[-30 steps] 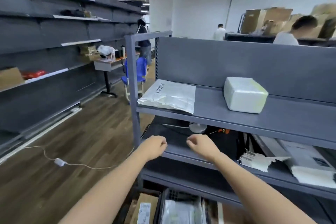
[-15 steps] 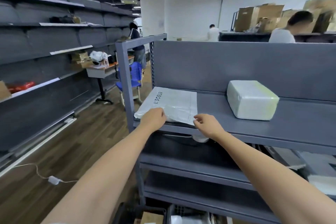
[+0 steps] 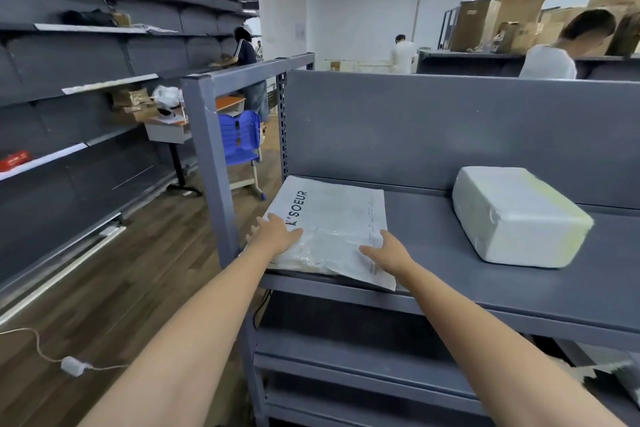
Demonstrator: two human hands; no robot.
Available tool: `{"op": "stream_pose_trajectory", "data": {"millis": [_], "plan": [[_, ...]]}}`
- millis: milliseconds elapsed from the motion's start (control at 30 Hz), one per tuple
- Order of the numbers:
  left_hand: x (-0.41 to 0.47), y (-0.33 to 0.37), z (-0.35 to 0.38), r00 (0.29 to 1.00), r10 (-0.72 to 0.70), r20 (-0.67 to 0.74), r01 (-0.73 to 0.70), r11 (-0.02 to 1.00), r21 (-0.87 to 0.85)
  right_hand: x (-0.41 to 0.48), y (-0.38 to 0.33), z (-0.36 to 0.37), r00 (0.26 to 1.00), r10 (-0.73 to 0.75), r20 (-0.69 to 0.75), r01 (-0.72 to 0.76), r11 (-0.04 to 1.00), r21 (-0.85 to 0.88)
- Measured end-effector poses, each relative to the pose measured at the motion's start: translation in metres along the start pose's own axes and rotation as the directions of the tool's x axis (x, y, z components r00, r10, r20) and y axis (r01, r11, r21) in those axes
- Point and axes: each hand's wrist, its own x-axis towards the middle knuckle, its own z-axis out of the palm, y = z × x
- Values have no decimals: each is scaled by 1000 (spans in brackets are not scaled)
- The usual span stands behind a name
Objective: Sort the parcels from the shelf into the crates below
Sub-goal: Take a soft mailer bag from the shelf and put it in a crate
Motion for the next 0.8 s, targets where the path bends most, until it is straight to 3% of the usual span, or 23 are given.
{"op": "stream_pose_trajectory", "data": {"millis": [167, 267, 567, 667, 800], "plan": [[17, -1, -4, 988, -140, -57, 139, 990, -32, 35, 11, -1, 991, 137, 13, -136, 957, 255], [24, -3, -9, 986, -165, -24, 162, 983, -90, 42, 15, -5, 987, 162, 8, -157, 937, 313], [14, 7, -9, 990, -98, 101, 133, 886, -445, 36, 32, -22, 981, 165, -104, -151, 980, 132], [0, 16, -9, 988, -46, 144, 116, 840, -530, 18, 33, -26, 997, 66, -46, -71, 991, -117], [-28, 37, -14, 988, 32, 154, 67, 798, -599, -28, 19, -24, 949, -243, 199, 282, 938, -199]]}}
